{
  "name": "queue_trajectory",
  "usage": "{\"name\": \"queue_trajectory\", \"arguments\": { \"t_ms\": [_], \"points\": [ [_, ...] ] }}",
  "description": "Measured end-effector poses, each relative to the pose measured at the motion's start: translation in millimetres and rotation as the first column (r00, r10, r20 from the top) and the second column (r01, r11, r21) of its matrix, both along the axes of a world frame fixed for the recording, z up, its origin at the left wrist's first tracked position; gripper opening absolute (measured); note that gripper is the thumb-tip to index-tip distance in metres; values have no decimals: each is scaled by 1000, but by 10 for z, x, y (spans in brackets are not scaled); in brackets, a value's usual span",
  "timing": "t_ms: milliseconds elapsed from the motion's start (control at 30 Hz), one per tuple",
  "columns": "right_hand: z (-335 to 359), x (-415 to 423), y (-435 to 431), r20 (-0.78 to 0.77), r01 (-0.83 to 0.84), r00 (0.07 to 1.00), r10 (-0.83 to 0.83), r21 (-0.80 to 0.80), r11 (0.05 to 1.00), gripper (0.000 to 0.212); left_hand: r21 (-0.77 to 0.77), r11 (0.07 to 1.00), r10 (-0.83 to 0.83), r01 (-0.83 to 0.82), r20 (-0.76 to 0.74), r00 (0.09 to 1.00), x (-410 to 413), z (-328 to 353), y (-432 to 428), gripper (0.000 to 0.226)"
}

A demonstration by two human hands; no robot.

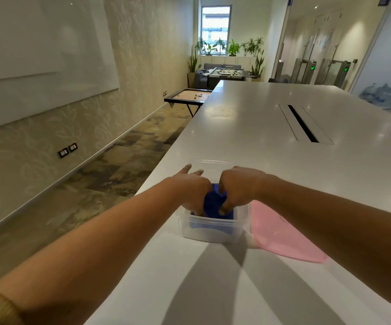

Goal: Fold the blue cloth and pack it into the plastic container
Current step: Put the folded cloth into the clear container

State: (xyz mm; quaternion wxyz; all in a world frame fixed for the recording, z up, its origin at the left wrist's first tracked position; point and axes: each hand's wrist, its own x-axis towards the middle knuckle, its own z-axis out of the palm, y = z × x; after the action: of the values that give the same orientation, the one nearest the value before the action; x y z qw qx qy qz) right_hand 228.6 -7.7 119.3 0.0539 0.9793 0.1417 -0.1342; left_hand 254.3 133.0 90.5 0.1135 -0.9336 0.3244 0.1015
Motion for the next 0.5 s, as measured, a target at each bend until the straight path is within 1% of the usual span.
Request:
{"name": "queue_trajectory", "arguments": {
  "t_ms": [67, 100, 233, 333, 433, 500],
  "points": [
    [-75, 31, 48, -77, -14, 997, 11, -32, 999, 53, 71, 997, -3, 3, 0, 1000, 51, -41, -6, 53],
    [-112, 49, 63, -87, -11, 996, 7, -50, 999, 53, 102, 995, 2, -2, 3, 1000, 82, -73, -6, 53],
    [-188, 109, 83, -62, 2, 998, -10, -126, 992, 54, 177, 984, 16, -20, 26, 1000, 144, -128, -40, 55],
    [-172, 151, 91, -104, 7, 994, -20, -119, 993, 56, 194, 980, 36, -40, 24, 999, 169, -147, -82, 53],
    [-167, 183, 111, -193, -16, 981, -8, -122, 992, 54, 242, 969, 42, -44, 13, 999, 254, -220, -78, 61],
    [-165, 198, 124, -210, -32, 978, 0, -153, 988, 54, 275, 961, 39, -40, 9, 999, 290, -244, -84, 69]
  ]
}}
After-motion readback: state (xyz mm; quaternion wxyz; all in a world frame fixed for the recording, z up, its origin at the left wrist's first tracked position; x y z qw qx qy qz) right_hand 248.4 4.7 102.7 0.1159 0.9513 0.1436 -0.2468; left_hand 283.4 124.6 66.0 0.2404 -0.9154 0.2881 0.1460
